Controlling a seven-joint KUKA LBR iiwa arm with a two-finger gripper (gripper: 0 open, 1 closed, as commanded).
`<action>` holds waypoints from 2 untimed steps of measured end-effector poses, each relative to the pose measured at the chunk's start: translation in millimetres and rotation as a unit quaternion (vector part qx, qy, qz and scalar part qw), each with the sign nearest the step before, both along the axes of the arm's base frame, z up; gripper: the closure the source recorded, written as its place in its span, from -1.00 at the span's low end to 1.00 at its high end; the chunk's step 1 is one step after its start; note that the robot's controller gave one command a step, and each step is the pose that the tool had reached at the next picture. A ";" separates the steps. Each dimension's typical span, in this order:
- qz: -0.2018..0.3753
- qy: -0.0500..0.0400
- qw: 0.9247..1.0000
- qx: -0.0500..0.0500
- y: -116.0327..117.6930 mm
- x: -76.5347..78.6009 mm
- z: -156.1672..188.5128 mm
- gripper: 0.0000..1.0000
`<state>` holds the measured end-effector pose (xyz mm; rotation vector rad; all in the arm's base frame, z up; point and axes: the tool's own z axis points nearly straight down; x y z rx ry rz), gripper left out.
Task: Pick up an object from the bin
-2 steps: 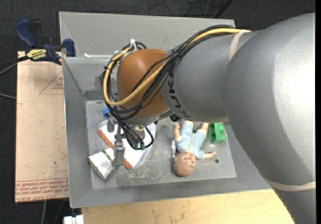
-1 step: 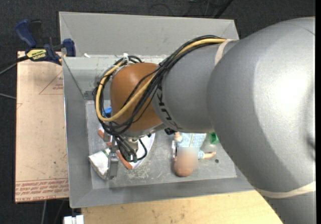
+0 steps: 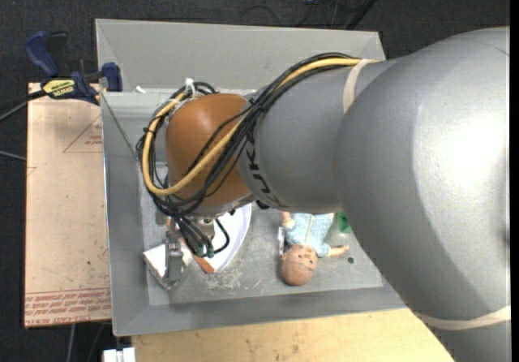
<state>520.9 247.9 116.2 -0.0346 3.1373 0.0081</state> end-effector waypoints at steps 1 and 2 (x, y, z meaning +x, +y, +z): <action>0.016 0.005 1.000 -0.002 4.0 -1.5 -46.9 -1.00; 0.133 -0.002 0.991 0.001 4.8 1.7 -45.1 1.00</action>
Offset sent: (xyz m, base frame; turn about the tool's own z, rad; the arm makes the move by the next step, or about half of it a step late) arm 0.0009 0.0035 -0.0462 -0.2679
